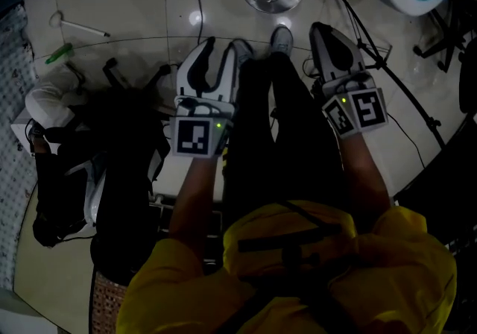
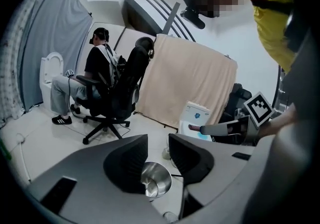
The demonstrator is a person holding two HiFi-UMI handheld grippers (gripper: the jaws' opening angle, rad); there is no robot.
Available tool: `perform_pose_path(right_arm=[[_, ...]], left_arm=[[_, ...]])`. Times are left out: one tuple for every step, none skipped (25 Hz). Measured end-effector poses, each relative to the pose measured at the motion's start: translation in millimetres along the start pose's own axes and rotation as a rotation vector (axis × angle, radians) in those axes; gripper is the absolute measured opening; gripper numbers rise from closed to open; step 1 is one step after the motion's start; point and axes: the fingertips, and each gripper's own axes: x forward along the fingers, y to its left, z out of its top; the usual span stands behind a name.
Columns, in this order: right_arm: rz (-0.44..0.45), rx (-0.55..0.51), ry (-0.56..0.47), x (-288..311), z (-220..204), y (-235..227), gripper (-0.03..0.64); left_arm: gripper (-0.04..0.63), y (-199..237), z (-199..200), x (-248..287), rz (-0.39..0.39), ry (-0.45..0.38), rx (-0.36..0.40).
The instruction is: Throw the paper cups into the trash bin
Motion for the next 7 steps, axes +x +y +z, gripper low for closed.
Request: perform_pose_path(right_arm=[[0.003, -0.003, 0.000, 3, 0, 2, 0.003], [0.007, -0.014, 0.003, 5, 0, 5, 0.004], [0.012, -0.026, 0.009, 6, -2, 8, 0.005], [0.017, -0.036, 0.018, 6, -4, 12, 0.005], [0.022, -0.042, 0.031, 4, -8, 15, 0.004], [0.026, -0.046, 0.045, 1, -12, 18, 0.005], [0.030, -0.048, 0.060, -3, -16, 21, 0.005]], left_arm=[[0.156, -2, -2, 2, -0.007, 0.006, 0.002], [0.214, -6, -5, 4, -0.017, 0.014, -0.009], [0.299, -11, -7, 5, -0.030, 0.014, -0.030], [0.416, -17, -9, 5, -0.047, 0.006, -0.053], [0.466, -24, -10, 5, -0.065, -0.002, -0.072], [0.488, -32, -13, 4, -0.083, -0.004, -0.086], [0.544, -39, -17, 3, -0.101, -0.002, -0.097]])
